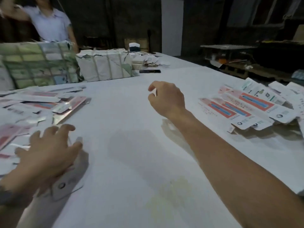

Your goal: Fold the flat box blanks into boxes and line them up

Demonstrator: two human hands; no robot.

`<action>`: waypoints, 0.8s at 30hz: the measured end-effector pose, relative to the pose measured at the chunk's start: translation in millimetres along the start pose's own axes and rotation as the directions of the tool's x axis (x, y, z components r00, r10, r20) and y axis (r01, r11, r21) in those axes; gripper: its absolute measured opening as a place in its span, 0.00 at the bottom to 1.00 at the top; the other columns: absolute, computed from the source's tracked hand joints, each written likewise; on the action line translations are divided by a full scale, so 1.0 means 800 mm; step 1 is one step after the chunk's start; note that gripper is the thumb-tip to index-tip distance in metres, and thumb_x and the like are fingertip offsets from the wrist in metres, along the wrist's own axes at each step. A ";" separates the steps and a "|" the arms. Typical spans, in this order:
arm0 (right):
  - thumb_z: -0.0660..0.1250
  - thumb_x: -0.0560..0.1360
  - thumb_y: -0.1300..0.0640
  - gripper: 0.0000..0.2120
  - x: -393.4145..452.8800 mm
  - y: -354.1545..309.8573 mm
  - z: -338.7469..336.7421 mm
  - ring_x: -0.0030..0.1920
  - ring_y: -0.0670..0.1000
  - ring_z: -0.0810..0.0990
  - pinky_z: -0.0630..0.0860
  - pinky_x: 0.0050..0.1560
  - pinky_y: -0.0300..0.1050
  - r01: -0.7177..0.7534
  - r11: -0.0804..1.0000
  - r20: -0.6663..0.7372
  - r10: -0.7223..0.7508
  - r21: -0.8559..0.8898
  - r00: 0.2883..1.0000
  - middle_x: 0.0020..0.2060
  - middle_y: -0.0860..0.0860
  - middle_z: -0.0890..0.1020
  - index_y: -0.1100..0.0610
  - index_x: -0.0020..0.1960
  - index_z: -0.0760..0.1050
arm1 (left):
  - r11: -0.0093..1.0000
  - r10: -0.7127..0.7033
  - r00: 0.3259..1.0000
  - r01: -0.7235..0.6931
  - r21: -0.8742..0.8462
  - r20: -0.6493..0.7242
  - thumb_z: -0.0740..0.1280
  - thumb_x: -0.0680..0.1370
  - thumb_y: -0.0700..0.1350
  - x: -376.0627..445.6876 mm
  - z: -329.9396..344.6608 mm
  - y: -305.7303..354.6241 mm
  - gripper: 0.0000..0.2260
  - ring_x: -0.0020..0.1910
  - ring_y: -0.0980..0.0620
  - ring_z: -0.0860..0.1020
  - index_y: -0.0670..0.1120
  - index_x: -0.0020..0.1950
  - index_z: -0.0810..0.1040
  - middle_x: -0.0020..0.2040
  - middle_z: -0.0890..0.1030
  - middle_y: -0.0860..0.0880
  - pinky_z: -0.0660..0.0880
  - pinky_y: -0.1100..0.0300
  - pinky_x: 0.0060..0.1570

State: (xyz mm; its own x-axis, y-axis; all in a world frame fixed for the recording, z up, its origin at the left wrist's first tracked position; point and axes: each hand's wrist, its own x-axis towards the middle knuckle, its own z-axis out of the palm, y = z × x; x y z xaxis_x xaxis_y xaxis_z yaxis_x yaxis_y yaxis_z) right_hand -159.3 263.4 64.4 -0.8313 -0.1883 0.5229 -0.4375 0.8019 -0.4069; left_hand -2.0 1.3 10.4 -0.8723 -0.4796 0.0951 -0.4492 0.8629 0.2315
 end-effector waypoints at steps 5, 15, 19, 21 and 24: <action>0.64 0.74 0.53 0.11 -0.066 -0.090 0.025 0.43 0.51 0.77 0.74 0.45 0.46 0.249 0.946 0.175 -0.287 0.209 0.942 0.32 0.42 0.74 0.46 0.54 0.79 | 0.977 -0.190 0.981 0.185 0.102 0.045 0.56 0.77 0.60 -0.006 -0.015 -0.013 0.21 0.74 0.34 0.62 0.58 0.70 0.63 0.72 0.68 0.46 0.58 0.28 0.67; 0.65 0.75 0.54 0.10 -0.096 -0.126 0.044 0.39 0.47 0.75 0.76 0.46 0.47 0.336 0.895 0.219 -0.404 0.292 0.888 0.34 0.43 0.78 0.46 0.54 0.80 | 0.980 -0.001 0.998 0.015 0.198 -0.070 0.63 0.80 0.48 -0.022 -0.023 -0.004 0.12 0.52 0.36 0.76 0.45 0.60 0.68 0.54 0.77 0.41 0.67 0.52 0.43; 0.65 0.75 0.55 0.10 -0.096 -0.127 0.047 0.38 0.49 0.76 0.77 0.48 0.51 0.345 0.876 0.157 -0.414 0.338 0.897 0.32 0.44 0.77 0.48 0.54 0.80 | 0.983 0.183 0.944 -0.179 0.038 -0.276 0.60 0.79 0.39 -0.029 -0.039 0.012 0.20 0.41 0.38 0.72 0.48 0.70 0.63 0.39 0.72 0.46 0.64 0.51 0.36; 0.66 0.75 0.56 0.12 -0.094 -0.128 0.046 0.37 0.50 0.77 0.77 0.47 0.51 0.336 0.850 0.068 -0.395 0.405 0.916 0.31 0.44 0.77 0.49 0.58 0.79 | 0.944 0.215 0.907 -0.287 -0.160 -0.362 0.60 0.77 0.36 -0.032 -0.047 0.024 0.26 0.46 0.37 0.75 0.51 0.74 0.62 0.48 0.79 0.42 0.70 0.48 0.41; 0.67 0.76 0.54 0.17 -0.085 -0.125 0.040 0.33 0.43 0.74 0.74 0.42 0.43 0.262 0.790 -0.027 -0.297 0.554 0.955 0.30 0.43 0.75 0.49 0.65 0.73 | 0.758 0.146 0.872 -0.402 -0.514 -0.467 0.62 0.78 0.37 -0.039 -0.058 0.040 0.27 0.49 0.47 0.82 0.52 0.76 0.64 0.60 0.81 0.49 0.76 0.55 0.43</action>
State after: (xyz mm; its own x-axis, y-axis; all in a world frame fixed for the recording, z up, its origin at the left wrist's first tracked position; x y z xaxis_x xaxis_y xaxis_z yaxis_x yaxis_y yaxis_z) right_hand -70.2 178.1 45.7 -0.6543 -0.4022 0.6404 -0.7532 0.2706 -0.5996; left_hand 19.8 36.2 60.0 -0.7361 -0.3670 0.5688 0.1091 0.7649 0.6348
